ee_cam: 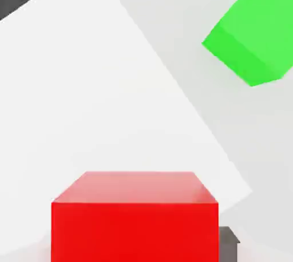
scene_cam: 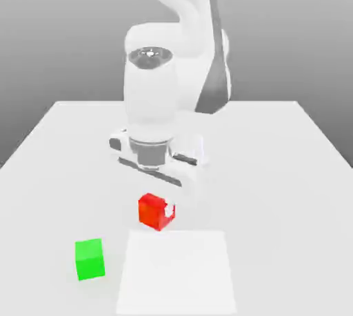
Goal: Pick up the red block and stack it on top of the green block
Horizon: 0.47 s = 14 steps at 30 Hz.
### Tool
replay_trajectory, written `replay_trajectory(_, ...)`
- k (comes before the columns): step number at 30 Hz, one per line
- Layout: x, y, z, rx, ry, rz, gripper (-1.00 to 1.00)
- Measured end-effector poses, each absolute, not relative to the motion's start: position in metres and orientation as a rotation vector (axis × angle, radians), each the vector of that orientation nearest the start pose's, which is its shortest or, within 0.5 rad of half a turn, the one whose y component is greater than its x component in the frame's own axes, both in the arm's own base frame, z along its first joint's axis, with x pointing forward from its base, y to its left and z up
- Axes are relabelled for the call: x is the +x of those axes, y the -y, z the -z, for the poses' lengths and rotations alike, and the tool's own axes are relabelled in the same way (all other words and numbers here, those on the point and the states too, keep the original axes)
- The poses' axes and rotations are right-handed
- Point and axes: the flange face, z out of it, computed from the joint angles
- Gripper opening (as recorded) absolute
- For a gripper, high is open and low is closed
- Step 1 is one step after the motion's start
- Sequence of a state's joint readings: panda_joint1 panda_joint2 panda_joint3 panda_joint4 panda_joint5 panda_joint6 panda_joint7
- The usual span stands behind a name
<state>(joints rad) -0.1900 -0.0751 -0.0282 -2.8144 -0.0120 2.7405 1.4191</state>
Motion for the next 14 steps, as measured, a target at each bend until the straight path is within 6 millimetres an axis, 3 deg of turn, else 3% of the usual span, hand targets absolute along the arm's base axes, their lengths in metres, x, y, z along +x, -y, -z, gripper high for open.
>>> replay_trajectory(5,0.384,0.158,-0.243,-1.660,-2.666,0.003,-1.00)
replay_trajectory(6,0.384,0.169,-0.239,-1.596,-2.705,0.002,-1.00)
replay_trajectory(7,0.384,0.175,-0.231,-1.562,-2.724,0.002,-1.00)
replay_trajectory(10,0.390,0.165,-0.199,-1.587,-2.711,0.003,-1.00)
replay_trajectory(11,0.390,0.165,-0.188,-1.587,-2.711,0.003,1.00)
replay_trajectory(14,0.390,0.165,-0.188,-1.587,-2.711,0.003,1.00)
